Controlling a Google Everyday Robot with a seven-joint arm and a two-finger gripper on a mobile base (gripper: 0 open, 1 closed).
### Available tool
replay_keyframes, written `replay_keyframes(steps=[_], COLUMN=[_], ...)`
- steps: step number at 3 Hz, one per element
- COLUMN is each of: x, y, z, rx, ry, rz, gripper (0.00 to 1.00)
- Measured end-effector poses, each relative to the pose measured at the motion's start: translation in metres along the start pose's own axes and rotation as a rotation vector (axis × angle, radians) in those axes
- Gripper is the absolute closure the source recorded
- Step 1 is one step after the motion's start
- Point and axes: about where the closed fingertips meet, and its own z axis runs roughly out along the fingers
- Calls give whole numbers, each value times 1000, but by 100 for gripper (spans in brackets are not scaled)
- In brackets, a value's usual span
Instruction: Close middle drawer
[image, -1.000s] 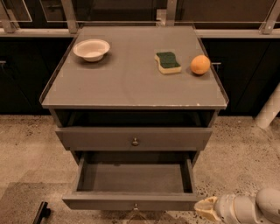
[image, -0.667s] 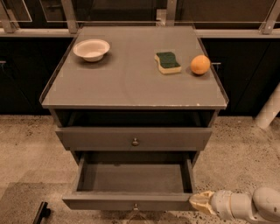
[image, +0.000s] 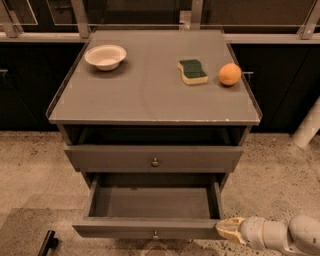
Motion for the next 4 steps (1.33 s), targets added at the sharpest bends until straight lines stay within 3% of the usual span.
replay_keyframes(steps=[4], x=[-4], y=[3], z=[5], rx=[22], ry=[19], rz=[14], gripper=[100])
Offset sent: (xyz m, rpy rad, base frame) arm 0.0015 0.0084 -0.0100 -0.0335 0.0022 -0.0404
